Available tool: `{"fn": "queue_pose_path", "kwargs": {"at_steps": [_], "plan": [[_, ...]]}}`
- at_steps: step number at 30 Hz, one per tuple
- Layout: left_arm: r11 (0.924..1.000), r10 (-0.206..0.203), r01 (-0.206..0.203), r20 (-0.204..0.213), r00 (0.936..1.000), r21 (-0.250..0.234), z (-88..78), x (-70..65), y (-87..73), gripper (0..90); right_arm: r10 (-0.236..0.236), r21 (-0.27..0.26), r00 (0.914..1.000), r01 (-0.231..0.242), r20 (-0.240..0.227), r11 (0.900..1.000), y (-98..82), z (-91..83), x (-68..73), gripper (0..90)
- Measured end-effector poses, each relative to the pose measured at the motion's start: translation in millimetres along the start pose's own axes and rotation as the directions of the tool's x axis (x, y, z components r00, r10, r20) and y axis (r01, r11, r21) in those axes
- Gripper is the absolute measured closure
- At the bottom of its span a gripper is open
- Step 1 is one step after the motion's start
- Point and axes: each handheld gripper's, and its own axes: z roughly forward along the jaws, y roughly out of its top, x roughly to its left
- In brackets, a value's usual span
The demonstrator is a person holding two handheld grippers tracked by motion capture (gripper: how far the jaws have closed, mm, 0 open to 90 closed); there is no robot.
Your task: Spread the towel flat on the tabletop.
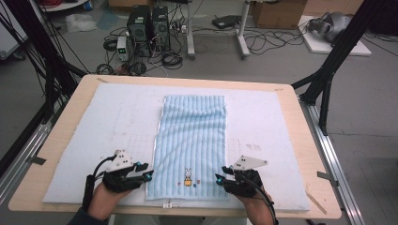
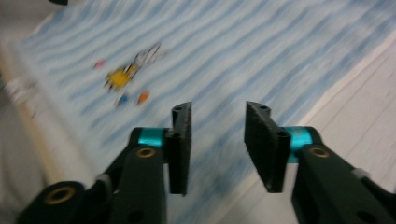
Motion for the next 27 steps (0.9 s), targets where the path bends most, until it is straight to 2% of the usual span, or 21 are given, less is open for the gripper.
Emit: {"fn": "queue_pose_path", "kwargs": {"at_steps": [1,3,5,8,9,10,11,12,13,17,20,27], "plan": [[0.9999,-0.009,0.009,0.010,0.9999,-0.014,3.9,4.4,3.7,60.8,-0.006,-0.007,1.0000,0.006,0.005,1.000,2.5,3.2,-1.0,59.3],[1.0000,-0.001,0.001,0.016,0.9999,0.004,13.7,9.9,9.0,59.2,-0.019,-0.002,0.9997,0.019,0.015,1.000,8.3,15.4,-3.0,59.6],[0.9995,-0.017,0.016,0.041,0.9990,0.029,26.0,13.7,10.7,57.7,-0.012,0.019,0.9999,0.012,0.010,1.000,11.5,26.3,-5.3,61.1],[0.9970,-0.011,0.007,0.055,0.9984,0.077,39.7,13.4,10.1,56.0,-0.017,0.089,0.9999,0.017,-0.005,0.996,13.9,42.7,-7.8,69.0],[0.9969,0.009,-0.013,0.043,0.9990,0.078,40.2,10.7,11.0,56.9,-0.017,0.081,0.9998,0.017,-0.004,0.997,13.5,43.4,-7.6,73.5],[0.9964,0.017,-0.021,0.053,0.9985,0.082,40.1,9.4,10.7,61.1,-0.004,0.086,0.9999,0.005,-0.016,0.996,13.6,42.9,-8.3,76.0],[0.9951,0.044,-0.048,0.047,0.9980,0.086,39.4,6.9,10.0,67.9,0.000,0.090,0.9996,0.003,-0.027,0.996,13.2,42.0,-9.5,80.4],[0.9943,0.054,-0.058,0.047,0.9974,0.090,39.0,5.8,9.7,78.7,0.002,0.094,0.9987,0.002,-0.050,0.996,12.1,40.7,-10.7,84.7],[0.9927,0.070,-0.075,0.054,0.9961,0.095,38.0,3.6,9.0,84.6,0.002,0.094,0.9983,0.004,-0.059,0.996,11.6,40.3,-10.7,85.3],[0.9892,0.073,-0.083,0.086,0.9936,0.121,29.1,-1.9,5.9,86.9,-0.009,0.110,0.9958,0.020,-0.091,0.994,7.5,34.0,-8.9,86.0],[0.9869,0.081,-0.094,0.103,0.9914,0.131,22.7,-6.9,2.3,86.8,-0.004,0.122,0.9914,0.020,-0.131,0.992,2.1,26.9,-6.6,85.9],[0.9847,0.082,-0.103,0.145,0.9860,0.140,8.9,-17.5,-6.5,86.5,-0.032,0.160,0.9785,0.066,-0.204,0.985,-7.8,12.2,6.5,85.5]]}}
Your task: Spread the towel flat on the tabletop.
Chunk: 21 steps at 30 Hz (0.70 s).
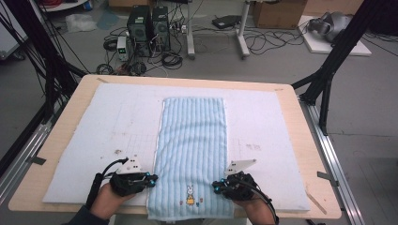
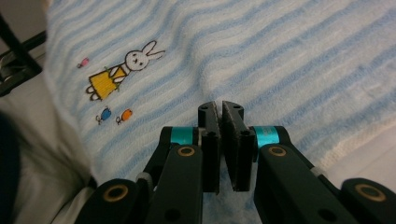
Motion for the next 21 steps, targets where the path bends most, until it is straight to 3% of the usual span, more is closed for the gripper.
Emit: {"fn": "queue_pose_path", "kwargs": {"at_steps": [2,4,8,11,14,21], "plan": [[1.0000,0.000,0.000,-0.001,1.0000,0.001,-1.6,-0.6,-0.7,85.4,-0.011,0.008,0.9999,0.011,-0.006,1.000,-1.0,-1.7,4.0,82.8],[0.9996,-0.021,0.021,-0.013,0.9997,-0.021,-1.5,0.7,0.4,76.0,-0.019,-0.002,0.9998,0.019,0.002,1.000,-0.2,-2.5,5.0,75.7],[0.9918,-0.067,0.063,-0.038,0.9970,-0.112,-3.6,6.9,5.0,56.6,-0.004,-0.077,0.9993,0.006,0.036,0.997,6.0,-2.6,3.8,65.4],[0.9825,-0.099,0.088,-0.060,0.9933,-0.164,-6.5,15.6,8.4,55.2,-0.003,-0.110,0.9975,0.011,0.071,0.994,13.1,0.9,3.1,63.4],[0.9777,-0.117,0.101,-0.080,0.9899,-0.184,-8.9,23.6,10.1,55.2,-0.021,-0.132,0.9952,0.034,0.095,0.991,21.4,8.6,2.6,64.6],[0.9667,-0.165,0.138,-0.111,0.9801,-0.215,-12.7,44.0,12.3,55.2,-0.082,-0.095,0.9961,0.085,0.033,0.992,40.9,38.2,8.3,68.5]]}}
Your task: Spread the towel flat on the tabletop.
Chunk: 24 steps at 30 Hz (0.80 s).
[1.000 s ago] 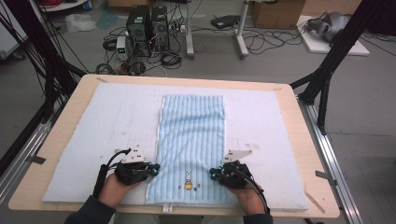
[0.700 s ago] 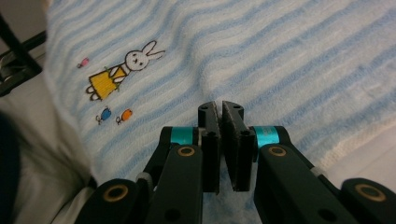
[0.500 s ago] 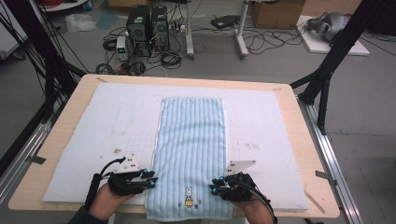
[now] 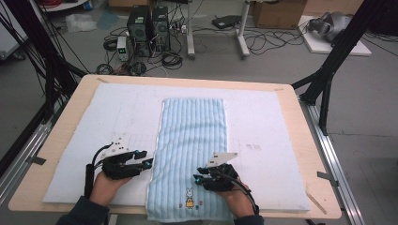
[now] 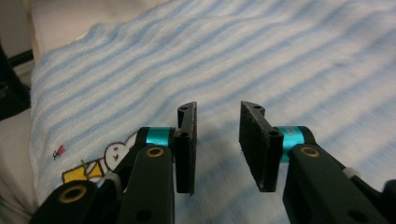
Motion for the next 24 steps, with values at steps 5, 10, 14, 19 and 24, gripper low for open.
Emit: {"fn": "queue_pose_path", "kwargs": {"at_steps": [5,10,14,19,24], "plan": [[1.0000,-0.008,0.008,-0.015,0.9998,-0.005,-0.4,7.0,1.3,55.2,-0.016,0.050,0.9991,0.018,-0.038,0.999,2.1,9.5,3.1,79.5],[0.9999,-0.013,0.013,-0.020,0.9997,-0.006,-2.8,9.0,0.8,55.2,-0.050,0.068,0.9944,0.057,-0.093,0.996,-3.3,3.7,8.1,84.7],[0.9997,-0.022,0.022,-0.023,0.9995,-0.008,-3.9,10.6,0.8,54.7,-0.053,0.081,0.9885,0.065,-0.142,0.995,-7.0,-0.4,9.9,84.0],[0.9997,-0.025,0.025,-0.028,0.9993,-0.008,-1.4,13.7,5.2,53.3,-0.048,0.018,0.9927,0.051,-0.110,0.999,-4.9,-6.7,6.3,67.0],[0.9987,-0.050,0.050,-0.024,0.9984,-0.014,7.8,22.0,14.2,52.6,0.035,-0.104,0.9992,-0.032,0.022,0.994,-5.8,-30.0,-19.2,68.3]]}}
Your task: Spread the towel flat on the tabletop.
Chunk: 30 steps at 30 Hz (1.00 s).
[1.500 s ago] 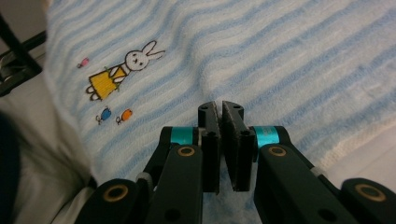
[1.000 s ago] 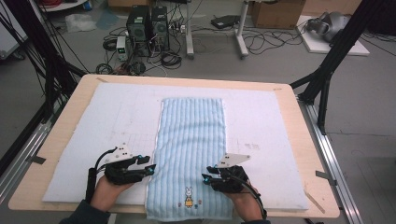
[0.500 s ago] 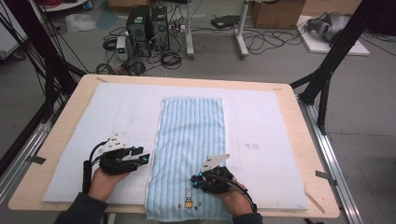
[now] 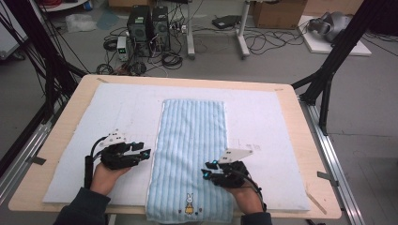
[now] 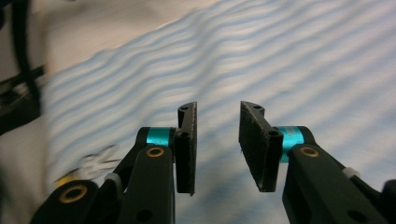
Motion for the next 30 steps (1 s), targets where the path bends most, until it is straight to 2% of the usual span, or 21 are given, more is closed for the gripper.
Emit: {"fn": "queue_pose_path", "kwargs": {"at_steps": [4,7,8,10,14,21,23,25,26,27,28,29,30], "plan": [[0.9998,-0.020,0.020,-0.003,0.9998,0.006,12.8,7.7,10.7,52.7,0.053,-0.016,0.9932,-0.052,0.104,0.999,-2.6,-10.0,-26.4,70.6],[0.9997,-0.024,0.024,-0.021,0.9995,0.005,21.7,10.8,18.4,52.9,0.098,-0.025,0.9803,-0.095,0.172,0.995,-4.7,-14.8,-43.4,72.2],[0.9994,-0.033,0.033,-0.020,0.9992,0.000,23.9,11.2,19.9,53.2,0.113,-0.027,0.9760,-0.109,0.186,0.994,-5.6,-16.1,-48.1,72.5],[0.9996,-0.026,0.026,-0.027,0.9993,0.009,28.0,11.2,22.8,53.6,0.138,-0.029,0.9674,-0.134,0.213,0.990,-7.5,-18.5,-54.7,72.0],[0.9996,-0.013,0.014,-0.038,0.9992,0.024,35.3,11.2,27.2,53.9,0.150,-0.025,0.9576,-0.149,0.246,0.989,-8.5,-19.4,-64.2,69.0],[0.9981,-0.029,0.032,-0.055,0.9981,0.053,61.2,21.1,37.0,57.5,0.167,-0.042,0.9386,-0.162,0.302,0.986,-1.6,-10.6,-87.1,69.2],[0.9977,-0.042,0.046,-0.078,0.9960,0.049,70.2,25.6,38.3,60.4,0.173,-0.041,0.9334,-0.169,0.314,0.985,2.7,-5.5,-96.3,70.4],[0.9949,-0.056,0.064,-0.094,0.9940,0.078,79.5,31.1,40.2,61.9,0.179,-0.035,0.9293,-0.177,0.323,0.984,9.4,0.8,-105.8,70.4],[0.9944,-0.065,0.073,-0.098,0.9930,0.077,83.8,32.3,40.8,63.2,0.182,-0.030,0.9276,-0.182,0.326,0.983,13.5,4.3,-109.8,70.5],[0.9937,-0.059,0.068,-0.104,0.9928,0.089,87.5,33.5,42.0,64.3,0.173,-0.025,0.9303,-0.175,0.323,0.984,17.0,7.9,-113.3,70.7],[0.9939,-0.055,0.066,-0.118,0.9915,0.088,90.2,33.5,42.5,66.0,0.162,-0.006,0.9283,-0.170,0.335,0.985,20.7,12.0,-115.6,70.7],[0.9953,-0.061,0.071,-0.139,0.9884,0.066,93.5,34.8,42.0,66.8,0.154,0.009,0.9283,-0.167,0.339,0.986,22.9,15.1,-117.4,70.7],[0.9937,-0.064,0.077,-0.149,0.9868,0.082,96.8,36.9,43.1,68.1,0.146,0.023,0.9264,-0.164,0.347,0.986,25.3,20.2,-119.7,71.0]]}}
